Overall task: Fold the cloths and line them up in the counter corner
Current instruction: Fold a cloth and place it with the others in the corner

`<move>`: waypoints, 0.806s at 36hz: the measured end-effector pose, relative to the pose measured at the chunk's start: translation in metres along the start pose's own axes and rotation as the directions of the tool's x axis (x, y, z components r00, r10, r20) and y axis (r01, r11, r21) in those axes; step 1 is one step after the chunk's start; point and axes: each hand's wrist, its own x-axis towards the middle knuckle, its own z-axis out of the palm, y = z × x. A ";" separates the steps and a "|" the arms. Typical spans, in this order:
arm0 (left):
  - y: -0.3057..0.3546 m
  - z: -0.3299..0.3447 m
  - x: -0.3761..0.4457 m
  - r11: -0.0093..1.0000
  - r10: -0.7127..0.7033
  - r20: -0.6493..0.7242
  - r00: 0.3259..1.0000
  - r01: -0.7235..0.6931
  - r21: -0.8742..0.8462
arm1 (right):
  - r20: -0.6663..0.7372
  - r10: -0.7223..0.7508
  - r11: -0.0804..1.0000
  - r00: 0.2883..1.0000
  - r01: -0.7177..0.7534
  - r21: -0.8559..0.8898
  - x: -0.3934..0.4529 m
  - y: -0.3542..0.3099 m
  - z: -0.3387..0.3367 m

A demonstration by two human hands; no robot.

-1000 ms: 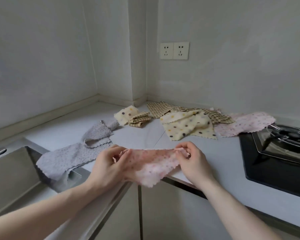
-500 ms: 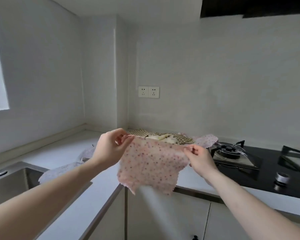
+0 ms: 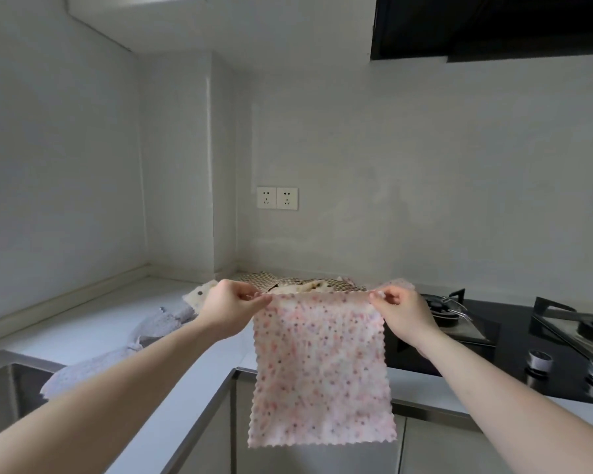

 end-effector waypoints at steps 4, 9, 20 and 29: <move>-0.007 0.017 0.012 0.989 -0.126 0.045 0.991 0.129 -0.076 | 0.003 0.044 0.999 0.999 -0.044 -0.028 0.012 0.009 0.010; -0.009 0.033 0.025 0.964 -0.211 0.083 0.974 0.221 -0.145 | 0.012 0.134 0.990 0.991 -0.134 0.031 0.027 0.017 0.023; -0.028 0.057 0.054 0.946 -0.214 0.097 0.972 0.231 -0.228 | 0.006 0.186 0.972 0.982 -0.185 0.147 0.061 0.040 0.056; -0.045 0.065 0.054 0.976 -0.152 0.151 0.977 0.173 -0.131 | -0.016 0.097 0.995 0.995 -0.097 0.002 0.068 0.049 0.064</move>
